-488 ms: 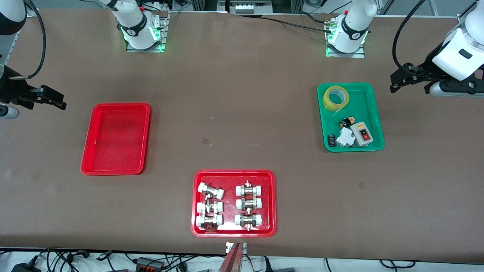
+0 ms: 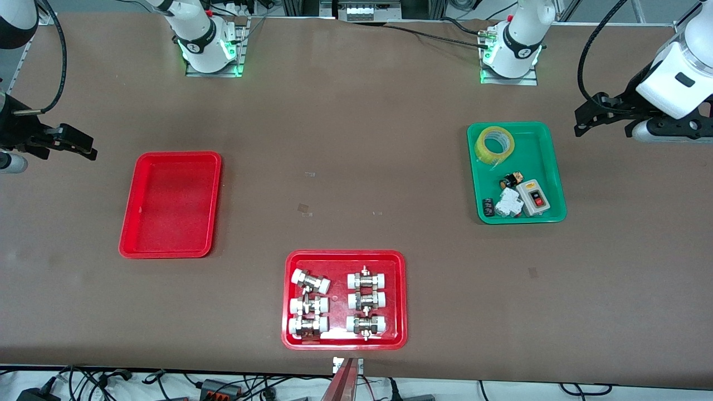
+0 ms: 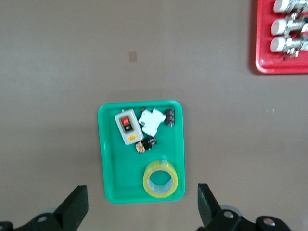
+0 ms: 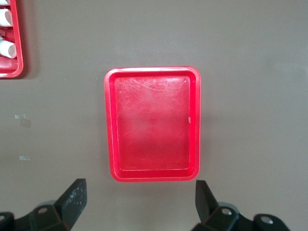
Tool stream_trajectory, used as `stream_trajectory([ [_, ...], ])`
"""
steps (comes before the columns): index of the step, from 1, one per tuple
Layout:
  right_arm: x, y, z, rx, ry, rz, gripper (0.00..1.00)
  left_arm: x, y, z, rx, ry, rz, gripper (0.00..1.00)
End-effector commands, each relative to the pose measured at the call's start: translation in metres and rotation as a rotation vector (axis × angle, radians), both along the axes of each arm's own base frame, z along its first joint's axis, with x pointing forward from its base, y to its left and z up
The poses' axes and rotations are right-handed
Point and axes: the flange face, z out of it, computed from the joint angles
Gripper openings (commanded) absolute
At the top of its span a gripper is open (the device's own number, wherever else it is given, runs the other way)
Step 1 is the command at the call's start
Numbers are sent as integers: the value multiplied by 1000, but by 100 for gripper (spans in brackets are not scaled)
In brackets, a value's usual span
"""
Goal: Left arm passes tape to right arm into tray
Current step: 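Move the left gripper toward the tape roll in the green tray, then lower the left gripper over the yellow tape roll and close on it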
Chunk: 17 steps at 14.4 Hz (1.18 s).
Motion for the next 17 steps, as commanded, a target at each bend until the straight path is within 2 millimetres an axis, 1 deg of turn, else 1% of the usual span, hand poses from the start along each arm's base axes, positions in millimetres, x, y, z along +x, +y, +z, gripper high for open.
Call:
stream_trajectory([
  [1, -8, -1, 1, -1, -4, 20, 100, -10, -3, -10, -5, 107, -21, 100],
  [2, -8, 0, 2, -1, -7, 22, 100, -12, -5, -26, -10, 150, -23, 100],
  [3, -8, 3, 4, -1, -7, 26, 100, -14, -7, -49, -7, 196, -29, 100],
  [4, -9, 5, 7, 0, -11, 29, 100, -14, -14, -76, -12, 242, -38, 100],
  [5, -10, 3, 10, 0, -13, 26, 100, -16, -22, -106, -9, 280, -47, 100],
  [6, -11, 3, 9, 0, -10, 26, 100, -21, -24, -137, -1, 321, -37, 100],
  [8, -12, 3, 9, 1, 2, 26, 100, -40, -20, -205, 3, 391, -13, 100],
  [9, -13, 0, 11, 2, 7, 19, 100, -50, -18, -233, -22, 423, 9, 100],
  [10, -14, 1, 13, 3, 16, 22, 100, -62, -15, -262, -33, 439, 24, 100],
  [11, -15, 1, 14, 3, 22, 21, 100, -78, -12, -294, -28, 436, 32, 100],
  [12, -15, -1, 20, 4, 13, 17, 100, -91, -11, -320, -25, 424, 37, 100],
  [14, -15, -2, 25, 7, 2, 14, 100, -106, -6, -360, -26, 421, 49, 100],
  [16, -14, -1, 26, 11, -3, 2, 100, -114, -2, -386, -29, 432, 59, 100],
  [17, -11, 0, 22, 11, -3, 0, 100, -115, 4, -397, -34, 432, 75, 100],
])
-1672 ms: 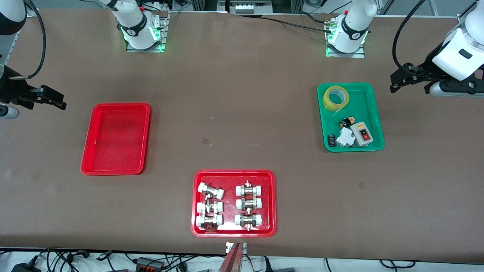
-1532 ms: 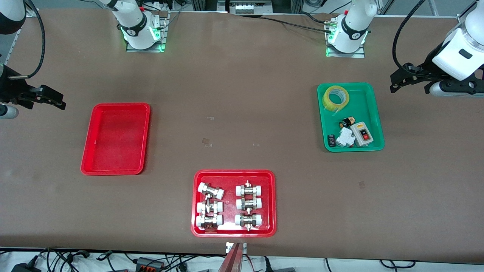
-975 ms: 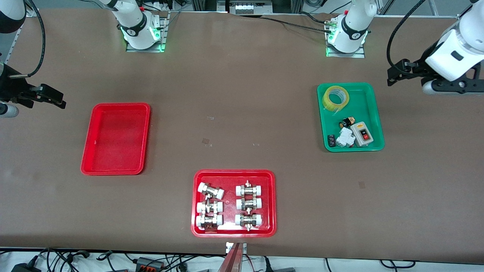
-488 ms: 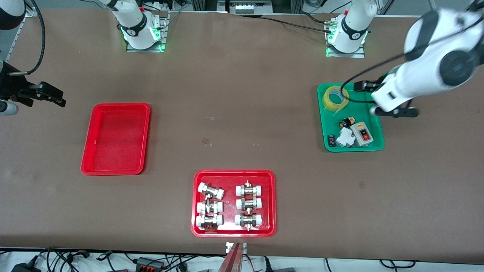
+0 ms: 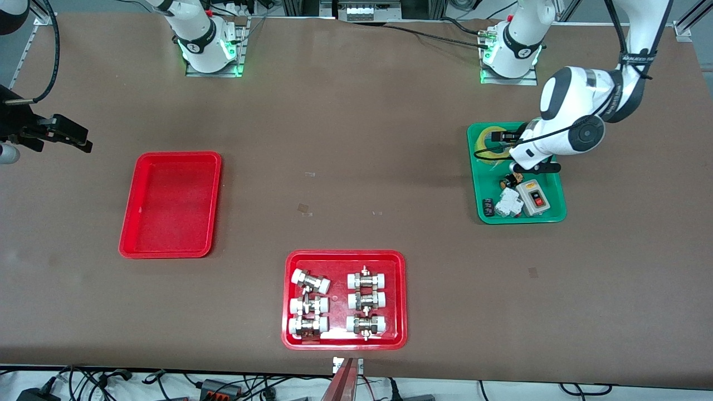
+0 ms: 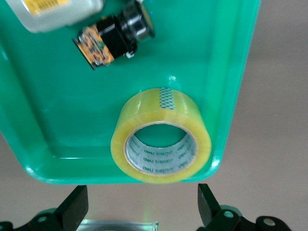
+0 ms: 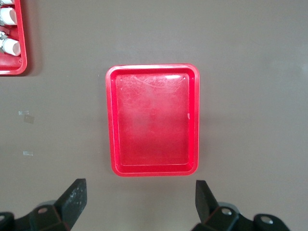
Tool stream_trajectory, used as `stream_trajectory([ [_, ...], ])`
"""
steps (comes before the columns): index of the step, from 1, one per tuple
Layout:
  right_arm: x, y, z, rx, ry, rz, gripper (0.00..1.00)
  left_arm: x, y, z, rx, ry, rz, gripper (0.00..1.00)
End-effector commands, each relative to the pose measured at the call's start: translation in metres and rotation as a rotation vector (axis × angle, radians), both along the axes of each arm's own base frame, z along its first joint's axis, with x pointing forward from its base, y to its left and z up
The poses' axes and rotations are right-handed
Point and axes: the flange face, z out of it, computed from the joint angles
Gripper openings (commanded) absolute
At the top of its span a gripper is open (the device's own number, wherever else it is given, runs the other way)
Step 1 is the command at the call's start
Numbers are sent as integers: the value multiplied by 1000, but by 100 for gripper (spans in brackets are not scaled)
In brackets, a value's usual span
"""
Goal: Left arm passes tape to right arm into tray
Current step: 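Lower the left gripper over the yellow tape roll and close on it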
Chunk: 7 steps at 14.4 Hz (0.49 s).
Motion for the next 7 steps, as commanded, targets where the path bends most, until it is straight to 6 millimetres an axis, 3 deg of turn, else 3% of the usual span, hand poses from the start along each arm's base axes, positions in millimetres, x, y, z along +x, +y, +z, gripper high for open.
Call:
stream_trajectory([
  [1, 3, -1, -3, 12, 2, -2, 100, -4, 9, -26, -14, -3, 42, 100],
  [3, 11, -1, -18, 10, 16, -2, 100, -3, 20, -40, -25, 0, 57, 100],
  [7, 11, -3, -16, -3, 7, 0, 100, -3, 42, -59, -55, 11, 68, 100],
])
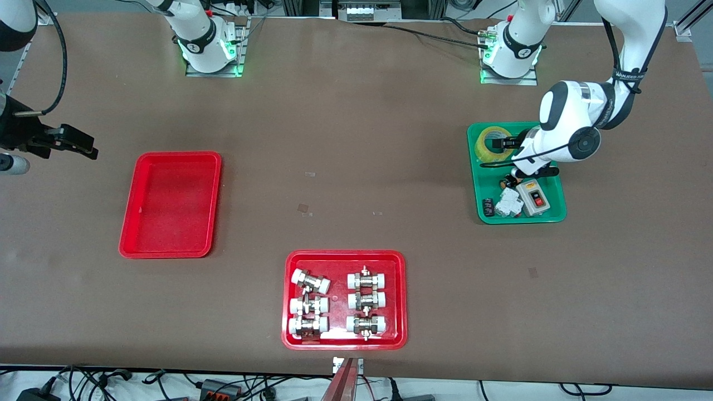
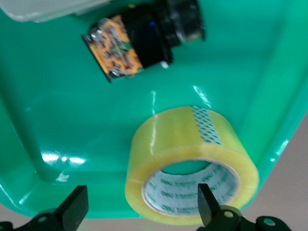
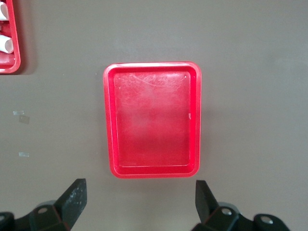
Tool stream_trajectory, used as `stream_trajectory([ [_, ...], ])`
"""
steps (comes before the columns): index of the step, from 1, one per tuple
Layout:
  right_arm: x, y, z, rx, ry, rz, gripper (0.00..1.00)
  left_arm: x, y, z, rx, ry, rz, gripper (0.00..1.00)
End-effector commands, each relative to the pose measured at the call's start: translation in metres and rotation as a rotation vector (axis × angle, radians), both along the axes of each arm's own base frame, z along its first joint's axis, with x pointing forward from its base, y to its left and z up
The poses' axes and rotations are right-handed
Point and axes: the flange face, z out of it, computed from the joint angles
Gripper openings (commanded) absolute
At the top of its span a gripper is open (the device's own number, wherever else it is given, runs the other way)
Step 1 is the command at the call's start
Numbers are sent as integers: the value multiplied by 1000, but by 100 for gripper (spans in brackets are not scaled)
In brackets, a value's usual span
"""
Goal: Left arm passes tape to right arm into tray
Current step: 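Lower the left gripper over the yellow tape roll and close on it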
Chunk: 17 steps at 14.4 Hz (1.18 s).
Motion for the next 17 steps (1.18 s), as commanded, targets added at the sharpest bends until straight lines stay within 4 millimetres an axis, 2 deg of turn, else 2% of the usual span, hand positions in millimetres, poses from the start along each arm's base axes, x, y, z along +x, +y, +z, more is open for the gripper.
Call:
stream_trajectory([
  [1, -1, -5, 8, -2, -21, -4, 100, 0, 8, -9, -30, -1, 3, 99],
  [3, -2, -15, 10, 0, -33, -22, 100, -1, 8, -10, -32, 4, 7, 88],
  [5, -4, -23, 11, 9, -29, -26, 100, -2, 7, -10, -35, 9, -1, 68],
  [8, -7, -18, 17, 13, -34, -18, 100, -5, 5, -10, -39, 31, -7, 34],
  [11, -8, -15, 20, 11, -46, -11, 100, -6, 4, -11, -40, 38, -9, 16],
  [15, -12, -21, 12, 13, -9, -24, 100, -6, 3, -8, -41, 49, -14, 13],
  [17, -11, -20, 10, 13, -9, -22, 100, 2, 2, 5, -45, 51, -24, 12],
])
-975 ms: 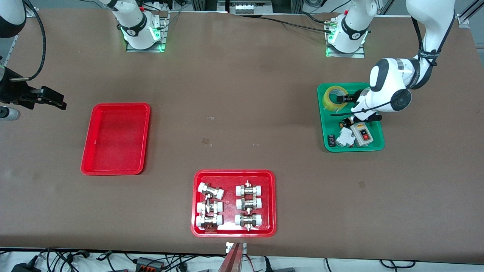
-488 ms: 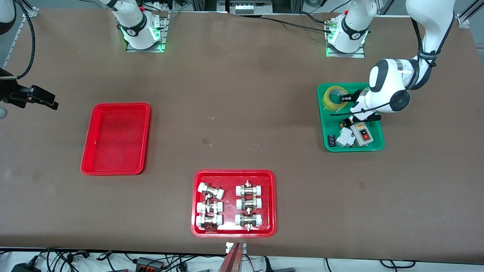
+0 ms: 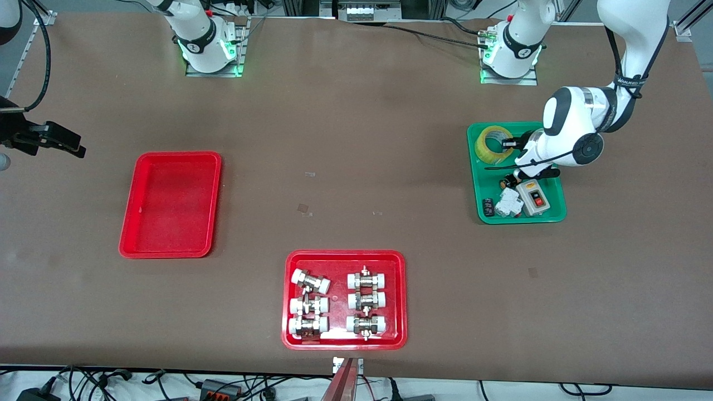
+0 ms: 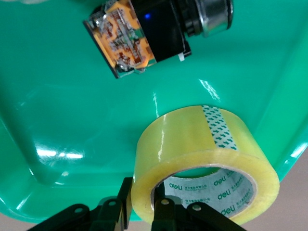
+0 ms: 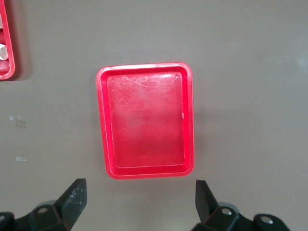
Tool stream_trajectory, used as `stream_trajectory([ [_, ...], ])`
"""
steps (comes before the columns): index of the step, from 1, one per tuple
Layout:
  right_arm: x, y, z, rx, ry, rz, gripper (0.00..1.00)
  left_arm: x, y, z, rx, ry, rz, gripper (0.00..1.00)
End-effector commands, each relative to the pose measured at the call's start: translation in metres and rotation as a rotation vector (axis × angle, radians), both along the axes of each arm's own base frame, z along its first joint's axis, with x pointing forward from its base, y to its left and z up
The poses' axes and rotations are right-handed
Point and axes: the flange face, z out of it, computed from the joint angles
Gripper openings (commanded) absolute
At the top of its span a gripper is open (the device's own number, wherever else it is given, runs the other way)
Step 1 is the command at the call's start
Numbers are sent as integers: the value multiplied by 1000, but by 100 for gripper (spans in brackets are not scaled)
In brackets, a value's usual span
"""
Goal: Left arm passes tape to right arm into tray
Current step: 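Lower the left gripper over the yellow tape roll and close on it, then lift the tape with the left gripper while the right gripper reaches forward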
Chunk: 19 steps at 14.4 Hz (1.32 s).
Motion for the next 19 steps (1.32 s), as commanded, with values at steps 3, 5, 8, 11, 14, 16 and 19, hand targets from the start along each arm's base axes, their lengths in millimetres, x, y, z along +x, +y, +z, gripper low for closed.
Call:
stream_trajectory([
  [3, -1, -3, 7, 6, -16, 13, 100, 55, -11, 74, -64, 15, -72, 13],
  [5, 3, -1, 5, 12, -20, 13, 100, 87, -20, 122, -77, 6, -96, 13],
  [8, 3, -2, -7, 13, 17, 13, 100, 118, -65, 203, -151, -28, -144, 9],
  [11, 10, 2, -24, 17, 43, 17, 100, 120, -142, 261, -249, -64, -180, 1],
  [14, 17, 44, -43, 74, 79, 62, 100, 97, -236, 314, -368, -68, -134, 1],
  [16, 19, 75, -55, 185, 110, 80, 100, 89, -285, 342, -485, -68, -148, 0],
  [19, 24, 115, -65, 384, 131, 93, 100, 90, -343, 364, -601, -63, -128, 0],
])
